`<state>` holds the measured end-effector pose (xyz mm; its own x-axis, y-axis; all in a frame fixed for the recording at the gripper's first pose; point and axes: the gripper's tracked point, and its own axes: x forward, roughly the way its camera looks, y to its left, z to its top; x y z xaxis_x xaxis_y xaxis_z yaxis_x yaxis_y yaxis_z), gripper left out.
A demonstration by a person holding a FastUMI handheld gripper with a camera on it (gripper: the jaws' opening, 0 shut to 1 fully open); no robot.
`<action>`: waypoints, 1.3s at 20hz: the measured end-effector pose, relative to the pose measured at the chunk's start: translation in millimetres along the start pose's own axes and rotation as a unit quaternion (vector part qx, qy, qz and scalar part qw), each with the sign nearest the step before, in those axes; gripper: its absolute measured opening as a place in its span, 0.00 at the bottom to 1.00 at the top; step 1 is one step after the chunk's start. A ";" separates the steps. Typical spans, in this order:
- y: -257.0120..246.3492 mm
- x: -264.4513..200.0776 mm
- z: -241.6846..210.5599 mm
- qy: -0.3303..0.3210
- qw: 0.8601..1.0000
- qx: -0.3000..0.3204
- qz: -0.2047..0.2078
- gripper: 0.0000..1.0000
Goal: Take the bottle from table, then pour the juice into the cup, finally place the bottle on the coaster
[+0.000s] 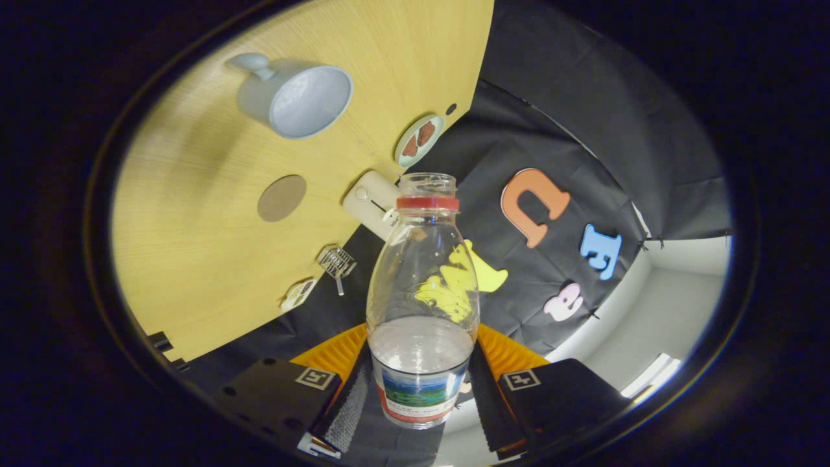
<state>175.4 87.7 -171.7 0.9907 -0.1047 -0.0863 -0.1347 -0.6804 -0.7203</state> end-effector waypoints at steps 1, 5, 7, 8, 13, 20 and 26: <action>-0.6 -0.8 0.4 0.000 1.000 -0.002 -0.001 0.79; 0.2 -3.7 3.2 -0.002 1.000 -0.009 -0.008 0.79; 1.6 -3.5 5.0 -0.002 1.000 -0.013 -0.012 0.79; 3.5 -3.6 5.3 -0.002 1.000 -0.017 -0.013 0.79; 9.0 0.5 7.3 0.004 1.000 0.011 -0.017 0.79; -6.3 -7.1 7.3 -0.008 0.988 0.148 -0.049 0.79; -19.8 -4.0 -13.3 -0.002 0.955 0.291 -0.057 0.80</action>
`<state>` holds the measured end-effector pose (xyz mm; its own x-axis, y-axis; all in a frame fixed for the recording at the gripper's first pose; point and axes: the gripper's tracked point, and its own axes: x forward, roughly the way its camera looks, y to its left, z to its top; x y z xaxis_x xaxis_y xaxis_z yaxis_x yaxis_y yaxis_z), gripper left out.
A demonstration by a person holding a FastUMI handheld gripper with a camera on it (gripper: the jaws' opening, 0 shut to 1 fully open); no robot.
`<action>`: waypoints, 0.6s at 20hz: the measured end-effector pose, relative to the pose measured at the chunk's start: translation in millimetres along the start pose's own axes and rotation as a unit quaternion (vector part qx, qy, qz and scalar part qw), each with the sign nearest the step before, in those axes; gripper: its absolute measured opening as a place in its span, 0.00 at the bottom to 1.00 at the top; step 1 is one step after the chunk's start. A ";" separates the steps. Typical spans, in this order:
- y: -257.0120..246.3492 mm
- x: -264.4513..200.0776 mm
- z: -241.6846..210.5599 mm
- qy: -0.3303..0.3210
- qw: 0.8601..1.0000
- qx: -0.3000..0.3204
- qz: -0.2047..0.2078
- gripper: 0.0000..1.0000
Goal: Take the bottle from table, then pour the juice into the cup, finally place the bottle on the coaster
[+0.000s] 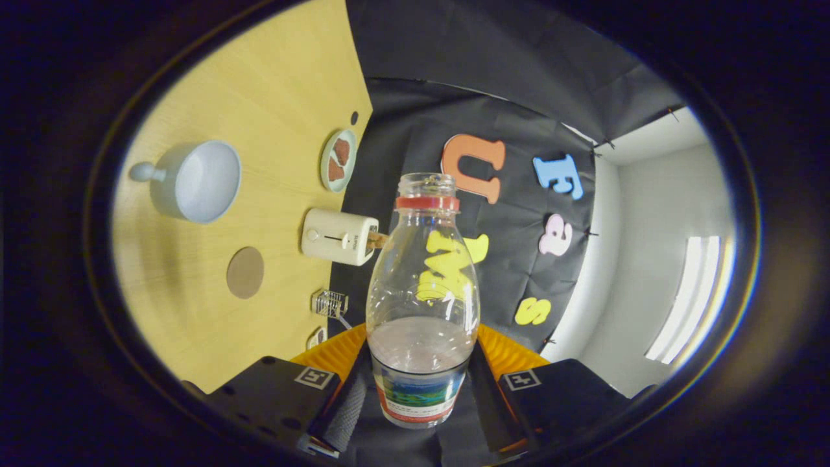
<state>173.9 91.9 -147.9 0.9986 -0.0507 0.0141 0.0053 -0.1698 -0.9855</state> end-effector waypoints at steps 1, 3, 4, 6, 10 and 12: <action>-4.1 -1.0 -1.2 0.000 1.000 0.022 -0.003 0.80; -14.3 -4.0 -3.7 0.000 0.997 0.077 -0.015 0.80; -20.1 -3.6 -4.3 0.001 0.994 0.109 -0.024 0.80; -22.5 0.5 -5.8 0.007 0.980 0.196 -0.024 0.80; -30.9 2.6 -13.3 0.007 0.946 0.323 -0.021 0.80; -39.5 1.6 -17.2 0.005 0.931 0.363 -0.037 0.80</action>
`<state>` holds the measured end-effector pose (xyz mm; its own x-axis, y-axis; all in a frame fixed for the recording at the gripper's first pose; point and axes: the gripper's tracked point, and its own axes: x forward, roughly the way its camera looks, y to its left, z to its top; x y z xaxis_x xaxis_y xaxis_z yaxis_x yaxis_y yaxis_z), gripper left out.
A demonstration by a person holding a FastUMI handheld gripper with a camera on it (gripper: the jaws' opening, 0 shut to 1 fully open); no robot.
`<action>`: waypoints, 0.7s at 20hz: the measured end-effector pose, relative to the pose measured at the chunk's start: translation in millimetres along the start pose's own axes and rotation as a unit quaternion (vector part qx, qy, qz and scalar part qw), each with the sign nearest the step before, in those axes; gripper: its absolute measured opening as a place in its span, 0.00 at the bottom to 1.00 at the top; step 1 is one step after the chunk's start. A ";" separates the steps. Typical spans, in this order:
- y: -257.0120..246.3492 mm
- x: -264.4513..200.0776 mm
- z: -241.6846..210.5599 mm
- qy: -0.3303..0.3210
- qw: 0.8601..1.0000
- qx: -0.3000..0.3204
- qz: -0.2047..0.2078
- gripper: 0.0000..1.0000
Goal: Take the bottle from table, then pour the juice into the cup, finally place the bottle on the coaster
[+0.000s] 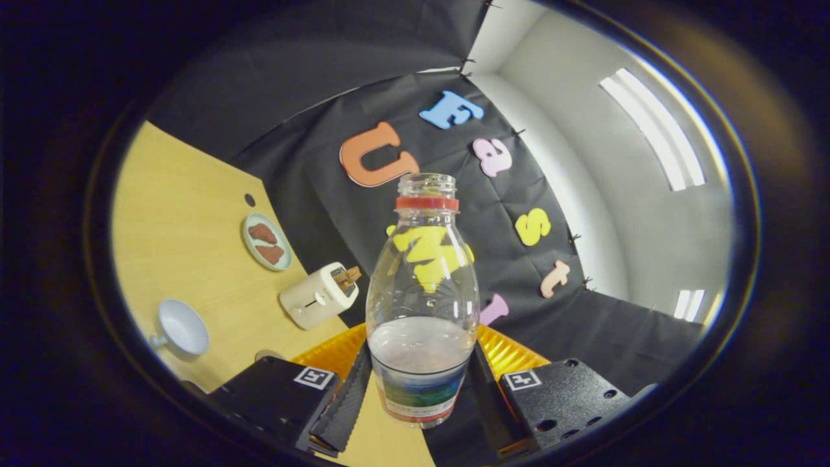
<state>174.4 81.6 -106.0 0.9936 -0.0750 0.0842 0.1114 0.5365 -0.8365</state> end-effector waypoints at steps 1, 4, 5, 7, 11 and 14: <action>-0.1 -0.1 0.1 -0.001 1.000 0.026 0.004 0.80; 6.0 -1.2 1.7 0.006 0.993 0.113 0.036 0.80; 5.6 -0.9 0.7 0.007 0.990 0.138 0.042 0.80; 0.0 0.9 0.7 0.014 0.985 0.170 0.037 0.80; 14.3 13.7 -6.8 0.023 0.964 0.253 0.074 0.80; 16.9 27.5 -16.1 0.028 0.950 0.301 0.076 0.81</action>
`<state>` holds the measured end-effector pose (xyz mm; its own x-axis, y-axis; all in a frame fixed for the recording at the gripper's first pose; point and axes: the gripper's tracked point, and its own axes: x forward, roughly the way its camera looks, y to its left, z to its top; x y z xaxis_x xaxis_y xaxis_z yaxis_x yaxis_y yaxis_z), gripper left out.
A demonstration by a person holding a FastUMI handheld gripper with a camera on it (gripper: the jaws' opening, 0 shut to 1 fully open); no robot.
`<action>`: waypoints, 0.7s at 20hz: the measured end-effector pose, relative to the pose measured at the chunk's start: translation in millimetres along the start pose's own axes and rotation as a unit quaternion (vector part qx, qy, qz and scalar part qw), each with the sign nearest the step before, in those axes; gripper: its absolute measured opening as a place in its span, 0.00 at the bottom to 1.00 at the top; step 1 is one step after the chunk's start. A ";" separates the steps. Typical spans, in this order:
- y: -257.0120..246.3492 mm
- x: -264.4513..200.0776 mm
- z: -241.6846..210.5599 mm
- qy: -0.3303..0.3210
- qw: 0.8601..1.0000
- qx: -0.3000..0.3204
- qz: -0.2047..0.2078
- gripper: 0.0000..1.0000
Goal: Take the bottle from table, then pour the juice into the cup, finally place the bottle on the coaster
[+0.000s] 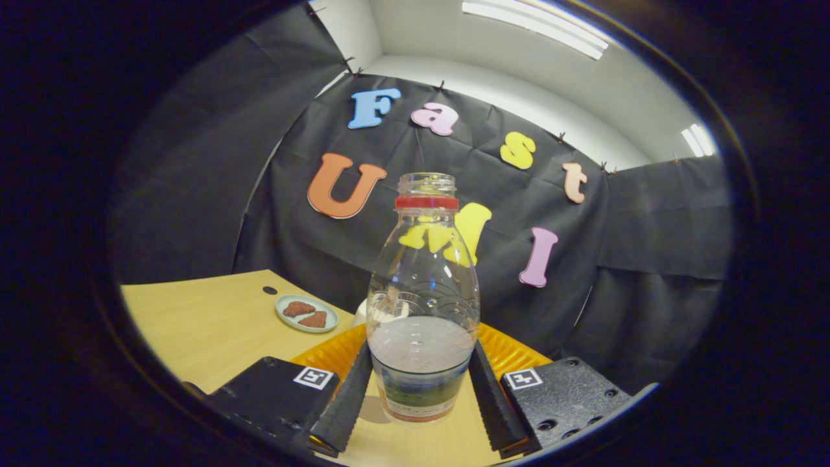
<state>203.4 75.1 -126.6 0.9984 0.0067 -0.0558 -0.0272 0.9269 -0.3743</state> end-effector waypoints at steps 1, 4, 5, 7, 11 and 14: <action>-2.7 5.4 0.5 -0.008 1.000 0.010 -0.002 0.81; -0.8 19.6 -14.4 -0.010 0.999 0.037 -0.001 0.81; 0.9 26.1 -21.0 -0.005 0.999 0.047 0.002 0.81; 1.4 36.1 -34.8 0.003 0.998 0.061 0.001 0.82; 6.8 58.8 -65.8 0.016 0.996 0.086 0.010 0.82; 2.7 71.6 -85.6 0.016 0.996 0.092 0.002 0.82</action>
<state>270.6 45.9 -210.9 0.9961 0.0017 -0.0885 -0.0193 0.9800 -0.1982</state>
